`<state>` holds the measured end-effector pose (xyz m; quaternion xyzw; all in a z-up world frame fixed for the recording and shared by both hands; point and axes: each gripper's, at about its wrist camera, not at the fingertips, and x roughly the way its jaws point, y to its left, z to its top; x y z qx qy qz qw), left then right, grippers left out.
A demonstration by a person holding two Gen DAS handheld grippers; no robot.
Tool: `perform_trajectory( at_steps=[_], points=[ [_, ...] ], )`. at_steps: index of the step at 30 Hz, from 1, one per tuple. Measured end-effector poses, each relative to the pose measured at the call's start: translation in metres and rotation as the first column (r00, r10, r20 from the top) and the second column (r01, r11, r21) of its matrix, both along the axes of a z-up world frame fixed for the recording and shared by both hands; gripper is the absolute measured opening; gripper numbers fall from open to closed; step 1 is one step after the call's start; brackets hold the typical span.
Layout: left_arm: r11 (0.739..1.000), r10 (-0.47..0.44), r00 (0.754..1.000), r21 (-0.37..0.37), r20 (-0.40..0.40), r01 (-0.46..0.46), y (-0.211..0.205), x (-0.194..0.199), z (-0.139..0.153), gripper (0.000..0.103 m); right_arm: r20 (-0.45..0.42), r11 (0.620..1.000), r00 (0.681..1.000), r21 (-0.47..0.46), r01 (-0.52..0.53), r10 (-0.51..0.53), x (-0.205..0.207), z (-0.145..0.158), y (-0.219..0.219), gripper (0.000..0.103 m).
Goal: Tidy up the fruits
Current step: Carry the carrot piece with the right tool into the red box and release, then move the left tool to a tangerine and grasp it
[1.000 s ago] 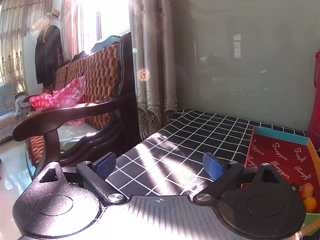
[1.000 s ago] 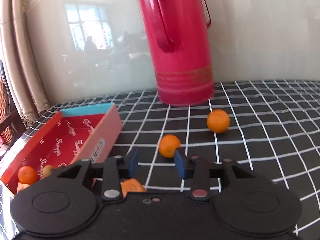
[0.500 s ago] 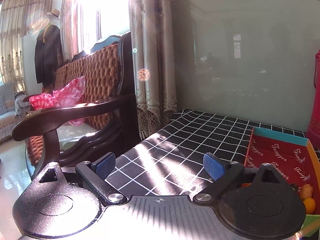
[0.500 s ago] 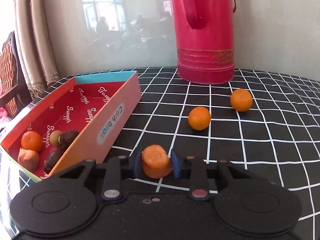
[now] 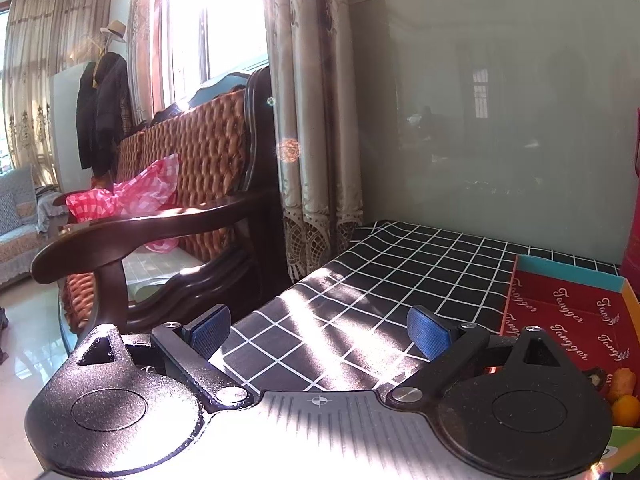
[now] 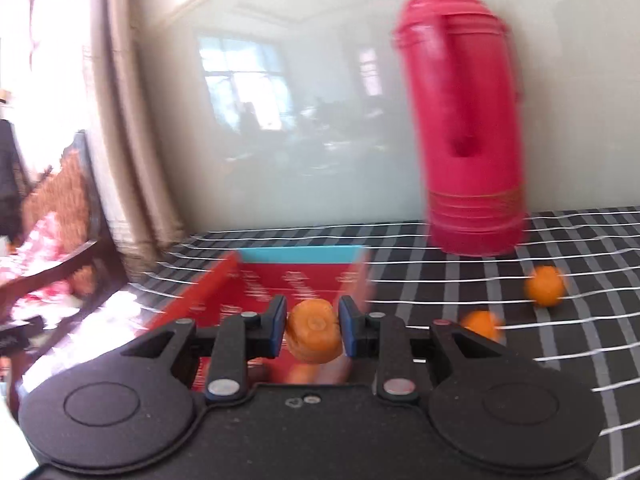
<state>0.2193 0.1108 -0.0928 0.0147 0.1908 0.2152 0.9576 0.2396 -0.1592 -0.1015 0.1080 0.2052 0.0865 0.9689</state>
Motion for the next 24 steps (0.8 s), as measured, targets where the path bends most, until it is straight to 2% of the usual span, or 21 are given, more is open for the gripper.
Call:
perform_trajectory(
  at_steps=[2,3,5,6,8,9,10,11,12,13,15,17,18,19,22,24],
  points=[
    [1.0,0.001,1.0,0.002,-0.006,-0.001,0.0,0.0,-0.001,0.095,-0.017,0.996,0.996,-0.005,-0.084,0.084,0.007,-0.006,0.025,0.02],
    [1.0,0.001,1.0,0.002,-0.008,-0.001,0.001,0.0,-0.001,0.095,-0.017,0.996,0.996,-0.005,-0.084,0.084,0.007,-0.006,0.025,0.02],
    [1.0,0.004,1.0,0.009,-0.009,-0.004,0.001,0.0,-0.002,0.095,-0.065,0.988,0.986,-0.021,-0.154,0.152,0.015,-0.013,0.041,0.022],
    [1.0,0.006,1.0,0.011,-0.01,-0.006,0.002,0.0,-0.002,0.095,-0.083,0.986,0.983,-0.028,-0.164,0.161,0.016,-0.017,0.046,0.03],
    [1.0,0.008,1.0,0.01,-0.012,-0.008,0.003,0.0,-0.001,0.095,-0.091,0.985,0.982,-0.041,-0.168,0.164,0.015,-0.019,0.049,0.032],
    [1.0,0.01,1.0,0.007,-0.012,-0.01,0.004,0.0,-0.001,0.095,-0.085,0.986,0.984,-0.043,-0.16,0.156,0.014,-0.018,0.048,0.037],
    [1.0,0.011,1.0,0.004,-0.012,-0.011,0.004,0.001,-0.001,0.095,-0.073,0.989,0.987,-0.043,-0.143,0.14,0.012,-0.015,0.044,0.049],
    [1.0,0.01,1.0,0.002,-0.013,-0.01,0.004,0.001,-0.001,0.095,-0.058,0.992,0.991,-0.038,-0.121,0.118,0.009,-0.012,0.039,0.057],
    [1.0,0.007,1.0,0.0,-0.014,-0.007,0.003,0.001,-0.001,0.095,-0.04,0.996,0.995,-0.033,-0.089,0.087,0.006,-0.009,0.033,0.074],
    [1.0,0.001,1.0,0.001,-0.015,-0.001,0.001,0.002,-0.001,0.095,-0.022,0.998,0.998,-0.029,-0.052,0.051,0.003,-0.007,0.025,0.08],
    [1.0,-0.018,1.0,0.002,-0.013,0.018,-0.006,0.002,-0.001,0.095,0.004,0.999,1.0,-0.037,0.014,-0.014,-0.002,-0.002,0.009,0.08],
    [0.999,-0.049,0.999,0.002,-0.01,0.049,-0.015,0.003,-0.001,0.095,0.014,0.994,0.996,-0.053,0.092,-0.092,-0.007,0.0,-0.008,0.085],
    [0.998,-0.067,0.998,0.002,-0.009,0.067,-0.021,0.003,-0.001,0.095,0.02,0.988,0.99,-0.063,0.139,-0.138,-0.009,0.002,-0.017,0.094],
    [0.996,-0.09,0.996,0.003,-0.006,0.09,-0.029,0.004,-0.001,0.095,0.026,0.978,0.981,-0.077,0.194,-0.193,-0.012,0.001,-0.027,0.097],
    [0.986,-0.166,0.986,0.011,0.008,0.166,-0.056,0.004,-0.001,0.095,0.047,0.929,0.938,-0.129,0.348,-0.344,-0.02,0.002,-0.058,0.097],
    [0.976,-0.219,0.976,0.019,0.018,0.218,-0.077,0.004,-0.001,0.095,0.055,0.875,0.891,-0.173,0.452,-0.45,-0.024,0.002,-0.076,0.097]
  ],
)
